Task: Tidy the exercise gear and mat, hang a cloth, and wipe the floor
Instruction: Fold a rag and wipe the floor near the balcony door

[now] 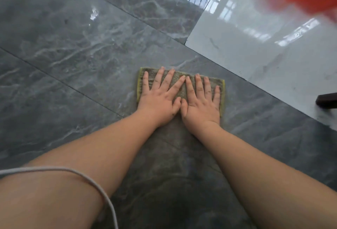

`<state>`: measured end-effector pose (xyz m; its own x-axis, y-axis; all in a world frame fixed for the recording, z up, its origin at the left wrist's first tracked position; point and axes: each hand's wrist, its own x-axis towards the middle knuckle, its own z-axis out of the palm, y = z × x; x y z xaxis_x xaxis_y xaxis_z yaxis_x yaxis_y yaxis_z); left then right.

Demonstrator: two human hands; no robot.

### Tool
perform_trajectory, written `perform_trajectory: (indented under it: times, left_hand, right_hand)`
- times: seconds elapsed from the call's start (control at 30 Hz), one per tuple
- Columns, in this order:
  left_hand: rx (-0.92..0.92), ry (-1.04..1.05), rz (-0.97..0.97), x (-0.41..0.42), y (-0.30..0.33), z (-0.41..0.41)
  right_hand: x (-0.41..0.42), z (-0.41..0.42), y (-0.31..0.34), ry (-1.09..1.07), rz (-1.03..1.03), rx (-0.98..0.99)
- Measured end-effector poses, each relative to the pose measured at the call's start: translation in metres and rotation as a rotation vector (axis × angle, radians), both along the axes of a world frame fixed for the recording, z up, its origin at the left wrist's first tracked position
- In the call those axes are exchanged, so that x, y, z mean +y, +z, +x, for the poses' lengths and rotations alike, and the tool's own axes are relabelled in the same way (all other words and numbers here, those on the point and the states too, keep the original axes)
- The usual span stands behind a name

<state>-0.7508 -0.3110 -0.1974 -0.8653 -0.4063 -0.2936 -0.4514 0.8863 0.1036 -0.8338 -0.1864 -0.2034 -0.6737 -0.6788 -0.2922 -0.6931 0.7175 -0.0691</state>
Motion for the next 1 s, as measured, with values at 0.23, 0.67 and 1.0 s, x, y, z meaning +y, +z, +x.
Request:
perform_trajectory:
  times: [0.23,0.67,1.0]
  left_hand:
    - [0.000,0.012,0.023,-0.056,-0.002,-0.067]
    - [-0.103,-0.026,0.082,-0.043,0.007,-0.052]
    - [-0.112,-0.048,0.101,0.056,0.015,0.112]
  right_hand:
    - [-0.057,-0.067,0.001,-0.026,-0.013,-0.004]
    - [-0.040,-0.042,0.009,-0.030,0.019,-0.075]
    - [0.064,0.113,0.014,0.036,0.001,-0.092]
